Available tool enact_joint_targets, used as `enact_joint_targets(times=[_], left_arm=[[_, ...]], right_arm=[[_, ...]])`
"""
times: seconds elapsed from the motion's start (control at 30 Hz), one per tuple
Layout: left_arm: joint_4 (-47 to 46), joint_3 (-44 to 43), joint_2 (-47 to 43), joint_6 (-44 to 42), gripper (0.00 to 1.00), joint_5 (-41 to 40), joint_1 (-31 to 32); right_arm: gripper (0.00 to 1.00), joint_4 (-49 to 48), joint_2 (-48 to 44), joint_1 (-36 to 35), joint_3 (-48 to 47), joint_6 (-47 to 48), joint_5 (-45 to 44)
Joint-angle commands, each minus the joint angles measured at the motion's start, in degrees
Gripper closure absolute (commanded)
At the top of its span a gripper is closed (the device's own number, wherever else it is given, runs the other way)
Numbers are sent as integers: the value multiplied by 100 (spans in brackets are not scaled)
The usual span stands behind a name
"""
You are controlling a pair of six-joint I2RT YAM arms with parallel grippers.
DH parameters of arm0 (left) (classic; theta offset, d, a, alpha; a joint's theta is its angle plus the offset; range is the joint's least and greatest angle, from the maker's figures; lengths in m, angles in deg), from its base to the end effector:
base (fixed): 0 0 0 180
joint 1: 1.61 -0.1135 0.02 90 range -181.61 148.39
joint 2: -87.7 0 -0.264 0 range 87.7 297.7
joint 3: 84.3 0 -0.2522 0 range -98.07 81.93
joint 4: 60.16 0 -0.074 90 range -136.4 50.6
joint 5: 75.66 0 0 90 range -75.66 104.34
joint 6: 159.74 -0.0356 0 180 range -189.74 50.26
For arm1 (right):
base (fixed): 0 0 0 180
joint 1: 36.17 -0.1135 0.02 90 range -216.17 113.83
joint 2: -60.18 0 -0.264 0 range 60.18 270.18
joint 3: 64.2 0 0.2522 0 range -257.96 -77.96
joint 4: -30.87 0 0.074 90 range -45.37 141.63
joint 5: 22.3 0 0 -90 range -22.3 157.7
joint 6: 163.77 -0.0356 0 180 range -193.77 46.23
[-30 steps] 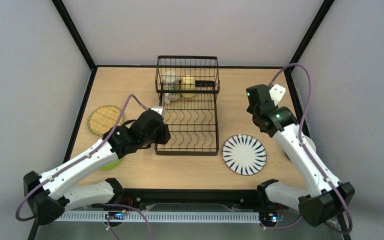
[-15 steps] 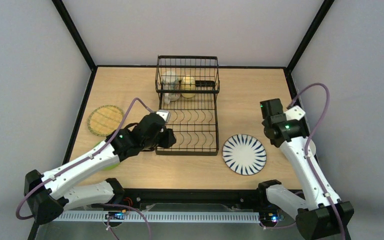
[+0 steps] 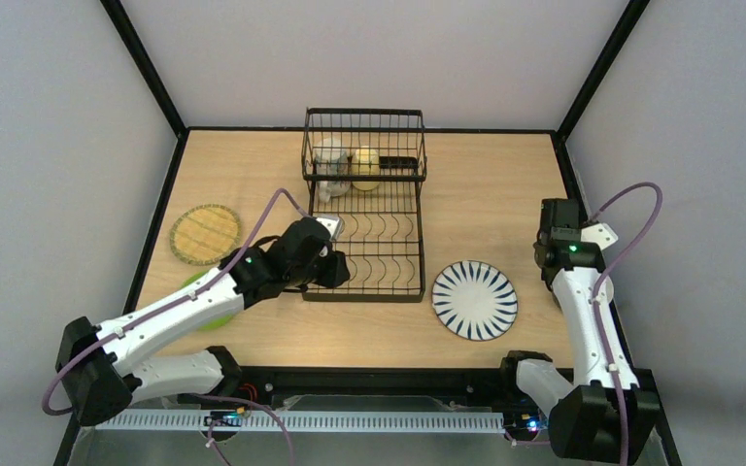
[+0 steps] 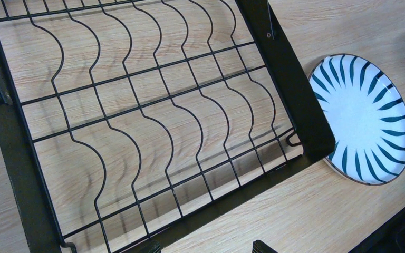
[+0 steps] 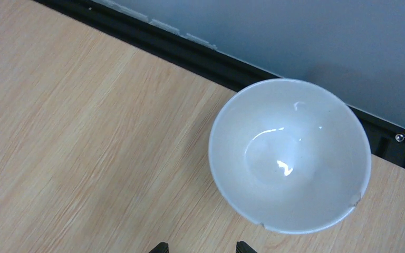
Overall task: Load the mixed dishes into the dish rack
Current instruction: Grab the bowl at the center of the board.
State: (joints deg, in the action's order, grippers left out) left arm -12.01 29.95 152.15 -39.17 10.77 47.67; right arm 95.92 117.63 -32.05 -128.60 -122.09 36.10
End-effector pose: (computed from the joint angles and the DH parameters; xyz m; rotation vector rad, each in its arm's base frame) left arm 0.1538 -0.1753 0.2775 0.3710 2.4389 -0.5670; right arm 0.1816 -0.0318 0.2780 1.2366 2.0707 -0.3718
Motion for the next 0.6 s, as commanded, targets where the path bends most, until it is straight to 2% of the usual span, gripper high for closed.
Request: enact_joint_targets(times=[0.0, 0.27, 0.57], left_arm=[[-151, -71, 121, -178, 1, 123, 29], [-219, -119, 296, -286, 1, 190, 29], [-251, -127, 415, -312, 1, 156, 8]], right_arm=[[28, -420, 38, 345, 123, 241, 76], [27, -891, 165, 1053, 361, 726, 389], [27, -1362, 600, 1144, 513, 844, 587]])
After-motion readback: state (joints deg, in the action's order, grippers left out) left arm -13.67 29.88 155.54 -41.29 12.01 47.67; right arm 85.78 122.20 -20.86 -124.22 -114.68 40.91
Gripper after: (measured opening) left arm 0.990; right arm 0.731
